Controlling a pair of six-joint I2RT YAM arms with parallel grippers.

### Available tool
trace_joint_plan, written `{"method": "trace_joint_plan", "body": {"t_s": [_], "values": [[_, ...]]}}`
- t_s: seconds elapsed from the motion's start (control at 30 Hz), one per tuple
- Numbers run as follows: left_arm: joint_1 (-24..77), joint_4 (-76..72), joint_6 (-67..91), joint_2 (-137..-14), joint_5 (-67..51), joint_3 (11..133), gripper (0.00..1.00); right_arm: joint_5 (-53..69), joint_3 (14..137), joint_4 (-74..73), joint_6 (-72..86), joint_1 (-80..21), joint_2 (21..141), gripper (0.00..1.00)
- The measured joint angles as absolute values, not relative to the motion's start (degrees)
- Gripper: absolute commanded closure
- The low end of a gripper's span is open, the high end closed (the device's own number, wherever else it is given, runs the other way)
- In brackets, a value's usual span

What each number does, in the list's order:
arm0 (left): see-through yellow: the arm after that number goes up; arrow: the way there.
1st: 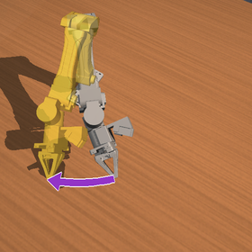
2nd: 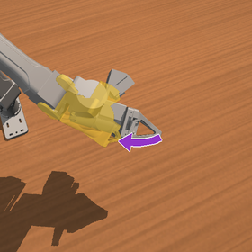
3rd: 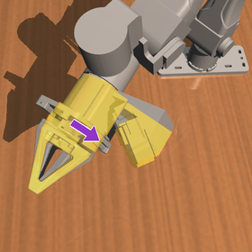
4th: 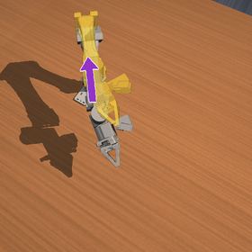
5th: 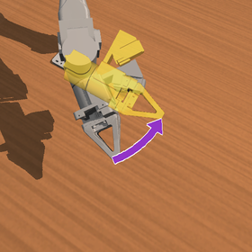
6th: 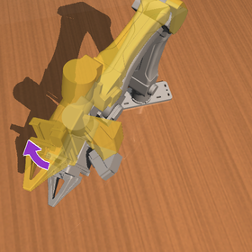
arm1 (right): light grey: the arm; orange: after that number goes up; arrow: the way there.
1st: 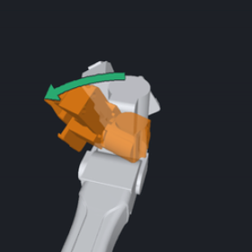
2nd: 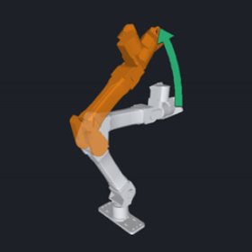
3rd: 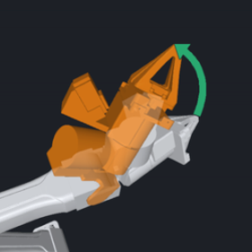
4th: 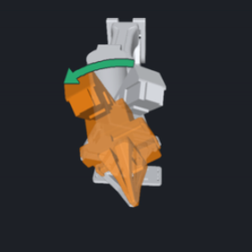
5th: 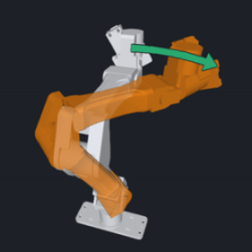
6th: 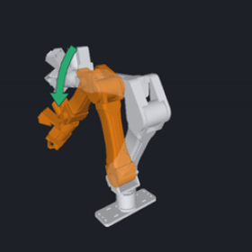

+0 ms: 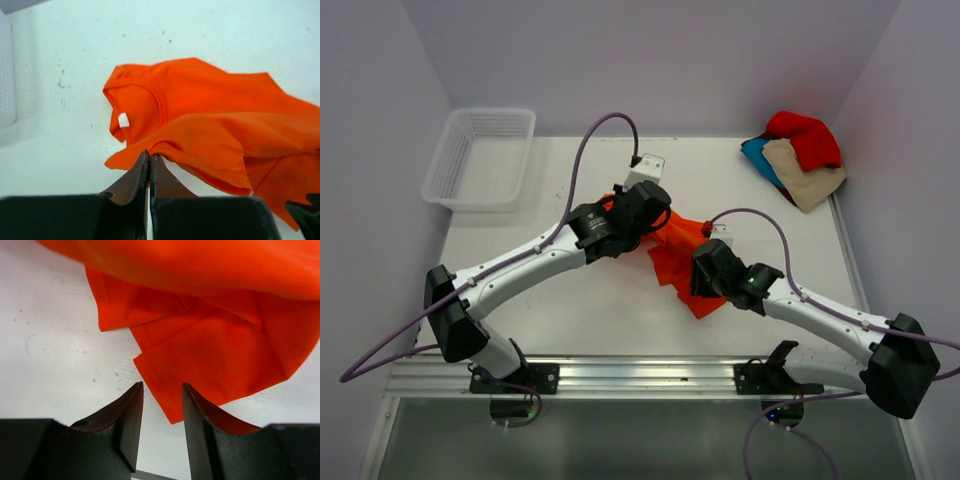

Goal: Fold and stack the t-shirts
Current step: Flatten the tshirt out

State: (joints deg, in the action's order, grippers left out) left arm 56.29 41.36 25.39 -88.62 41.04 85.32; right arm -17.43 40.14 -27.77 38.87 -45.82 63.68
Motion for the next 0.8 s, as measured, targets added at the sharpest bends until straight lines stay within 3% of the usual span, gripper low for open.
{"method": "trace_joint_plan", "body": {"t_s": [0.43,0.8], "values": [[54.37,39.62,22.85,-91.31,40.49,88.88,1.0,-14.72,38.98,-18.06,39.57,-46.24,81.03,0.61],[53.63,38.33,22.9,-91.24,39.0,85.1,1.0,-13.67,40.66,-16.32,40.14,-48.16,82.11,0.57]]}}
